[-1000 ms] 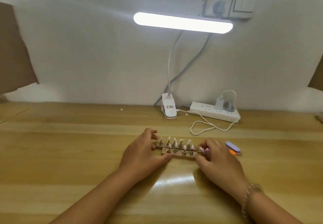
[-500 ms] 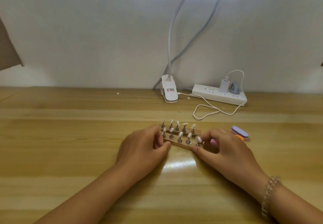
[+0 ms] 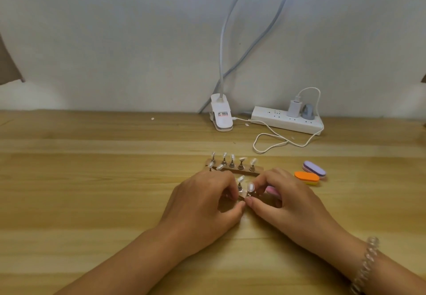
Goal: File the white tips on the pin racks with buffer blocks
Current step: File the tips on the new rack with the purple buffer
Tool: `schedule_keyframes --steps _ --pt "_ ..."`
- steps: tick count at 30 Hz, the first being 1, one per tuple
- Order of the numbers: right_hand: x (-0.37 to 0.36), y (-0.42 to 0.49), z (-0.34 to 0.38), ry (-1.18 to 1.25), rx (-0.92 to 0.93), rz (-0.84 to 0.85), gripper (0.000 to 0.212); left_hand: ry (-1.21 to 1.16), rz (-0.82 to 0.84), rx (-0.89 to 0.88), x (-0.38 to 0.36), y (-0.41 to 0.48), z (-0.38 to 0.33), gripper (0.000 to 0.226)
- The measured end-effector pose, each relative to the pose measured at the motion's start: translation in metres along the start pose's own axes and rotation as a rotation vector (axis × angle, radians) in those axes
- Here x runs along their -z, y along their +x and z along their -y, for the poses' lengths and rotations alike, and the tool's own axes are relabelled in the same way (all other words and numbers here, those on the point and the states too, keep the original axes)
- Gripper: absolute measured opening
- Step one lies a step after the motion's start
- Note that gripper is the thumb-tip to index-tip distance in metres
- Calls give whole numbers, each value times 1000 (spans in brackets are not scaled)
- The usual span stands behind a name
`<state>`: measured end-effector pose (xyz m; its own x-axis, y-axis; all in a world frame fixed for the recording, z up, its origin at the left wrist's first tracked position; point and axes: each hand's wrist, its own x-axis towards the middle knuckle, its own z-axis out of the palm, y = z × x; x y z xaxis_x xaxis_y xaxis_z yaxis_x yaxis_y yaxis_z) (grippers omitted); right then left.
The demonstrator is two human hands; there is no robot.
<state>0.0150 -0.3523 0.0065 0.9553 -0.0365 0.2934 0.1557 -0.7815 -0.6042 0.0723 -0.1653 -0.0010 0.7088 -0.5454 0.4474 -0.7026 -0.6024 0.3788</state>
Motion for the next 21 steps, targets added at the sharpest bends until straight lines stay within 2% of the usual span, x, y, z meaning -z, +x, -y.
schedule_keyframes --steps 5,11,13,17,21 --pt "-1 2 -2 22 24 -24 12 53 5 -118 1 -2 -5 13" --pt "1 3 -1 5 81 -103 21 -12 47 -136 0 -1 0 21" --pt "-1 1 1 13 113 -106 23 -110 56 -122 0 0 2 24" --pt "-5 -4 3 15 106 -55 13 -450 114 -69 -2 4 6 20" --pt "-7 -3 5 -10 83 -50 19 -510 119 -42 -4 5 9 18"
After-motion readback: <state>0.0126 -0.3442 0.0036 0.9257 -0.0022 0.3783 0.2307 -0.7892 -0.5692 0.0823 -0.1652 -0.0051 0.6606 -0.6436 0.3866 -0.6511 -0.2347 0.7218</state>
